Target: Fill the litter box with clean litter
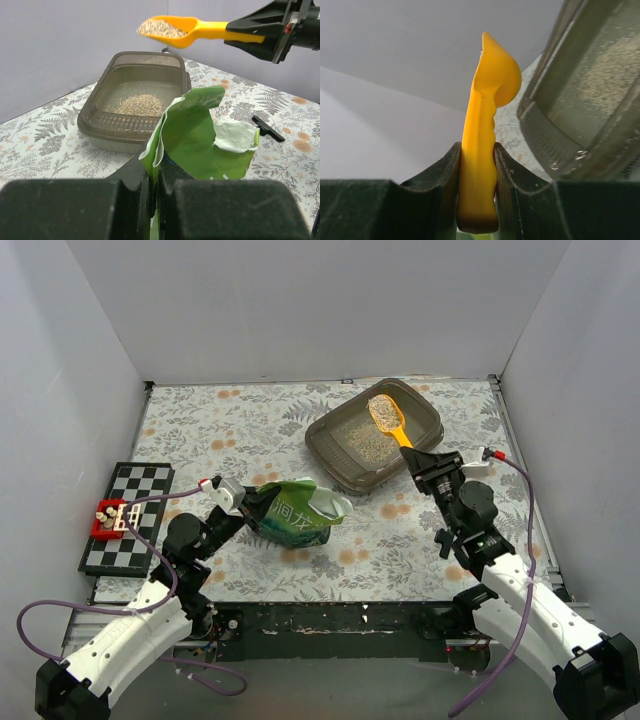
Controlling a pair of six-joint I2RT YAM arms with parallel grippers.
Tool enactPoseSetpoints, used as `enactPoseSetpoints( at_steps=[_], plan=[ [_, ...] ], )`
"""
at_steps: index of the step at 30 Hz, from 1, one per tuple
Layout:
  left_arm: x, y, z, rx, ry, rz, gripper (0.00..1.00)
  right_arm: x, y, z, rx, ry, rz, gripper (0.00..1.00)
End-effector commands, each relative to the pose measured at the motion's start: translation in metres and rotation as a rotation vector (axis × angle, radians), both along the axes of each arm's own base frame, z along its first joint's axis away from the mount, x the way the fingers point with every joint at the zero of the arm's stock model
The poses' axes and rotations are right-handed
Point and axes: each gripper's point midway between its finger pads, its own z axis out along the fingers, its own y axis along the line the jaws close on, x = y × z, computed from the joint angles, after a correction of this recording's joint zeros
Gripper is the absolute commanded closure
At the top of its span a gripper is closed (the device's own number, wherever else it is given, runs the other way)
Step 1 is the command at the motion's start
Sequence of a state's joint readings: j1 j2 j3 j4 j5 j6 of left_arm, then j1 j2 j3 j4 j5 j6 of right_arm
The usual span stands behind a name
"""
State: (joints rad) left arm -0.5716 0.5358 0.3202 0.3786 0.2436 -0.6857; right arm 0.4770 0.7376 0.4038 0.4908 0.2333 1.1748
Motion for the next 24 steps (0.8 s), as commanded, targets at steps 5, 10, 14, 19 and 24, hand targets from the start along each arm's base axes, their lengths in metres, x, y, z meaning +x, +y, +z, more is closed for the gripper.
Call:
enactPoseSetpoints(
  at_steps=[5,10,14,19,24],
  plan=[
    [0.001,0.004,0.023,-0.050,-0.066,0.018,1.00,0.041,-0.008,-0.024,-0.424,0.235,-0.089,0.99],
    [0.005,0.005,0.020,-0.032,-0.048,0.036,1.00,0.061,-0.005,-0.055,-0.740,0.466,-0.013,0.99],
    [0.006,0.005,0.018,-0.025,-0.045,0.039,1.00,0.079,-0.012,-0.052,-0.924,0.463,-0.019,0.99],
    [0.010,0.002,0.011,-0.003,-0.022,0.035,1.00,0.097,-0.024,-0.058,-1.195,0.515,0.022,0.99],
    [0.012,0.003,0.009,0.006,-0.016,0.044,1.00,0.112,-0.012,-0.034,-1.370,0.463,0.130,0.99]
  ],
)
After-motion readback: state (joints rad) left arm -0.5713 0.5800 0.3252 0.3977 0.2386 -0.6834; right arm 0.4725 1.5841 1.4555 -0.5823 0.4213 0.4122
